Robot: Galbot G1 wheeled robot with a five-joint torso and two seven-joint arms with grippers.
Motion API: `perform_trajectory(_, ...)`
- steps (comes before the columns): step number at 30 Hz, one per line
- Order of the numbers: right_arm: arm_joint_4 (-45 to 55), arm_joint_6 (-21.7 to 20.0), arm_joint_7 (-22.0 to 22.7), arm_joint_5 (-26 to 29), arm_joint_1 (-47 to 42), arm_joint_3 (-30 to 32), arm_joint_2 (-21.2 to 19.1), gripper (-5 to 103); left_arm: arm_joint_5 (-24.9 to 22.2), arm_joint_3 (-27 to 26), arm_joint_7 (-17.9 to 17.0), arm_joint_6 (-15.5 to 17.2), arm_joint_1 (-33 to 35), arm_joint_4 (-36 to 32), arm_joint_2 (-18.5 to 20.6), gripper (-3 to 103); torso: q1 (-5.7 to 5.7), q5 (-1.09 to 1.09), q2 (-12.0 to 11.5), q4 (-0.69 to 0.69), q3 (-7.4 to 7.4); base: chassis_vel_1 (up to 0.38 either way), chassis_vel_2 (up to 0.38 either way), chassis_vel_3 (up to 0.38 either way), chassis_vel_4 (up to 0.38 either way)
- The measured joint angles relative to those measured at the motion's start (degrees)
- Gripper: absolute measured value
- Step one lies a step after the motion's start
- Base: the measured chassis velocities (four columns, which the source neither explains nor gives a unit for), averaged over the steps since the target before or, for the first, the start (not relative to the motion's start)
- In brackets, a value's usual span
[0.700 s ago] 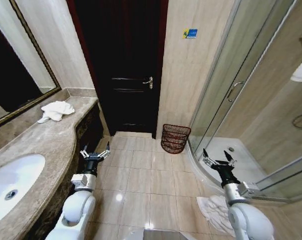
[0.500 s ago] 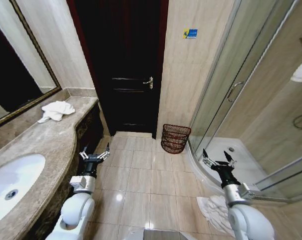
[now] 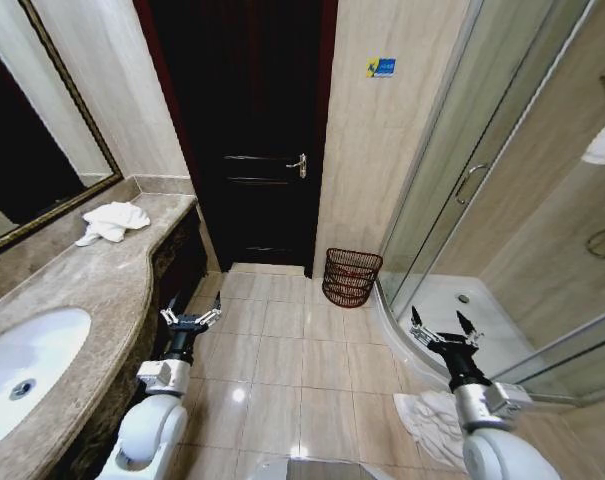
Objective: Discard the used towel into the hamper.
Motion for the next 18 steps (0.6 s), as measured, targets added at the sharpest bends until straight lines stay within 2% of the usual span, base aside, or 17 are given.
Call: perform_trajectory(18,1.0,0.3,-0.5,-1.8,-1.3,-0.2,1.5,100,-1.2,-0.2,0.2,0.7,0.7,-0.9,0.1,100,0.00,0.00,0.0,-0.01,0.00,0.000,0.000,0.000,0.000)
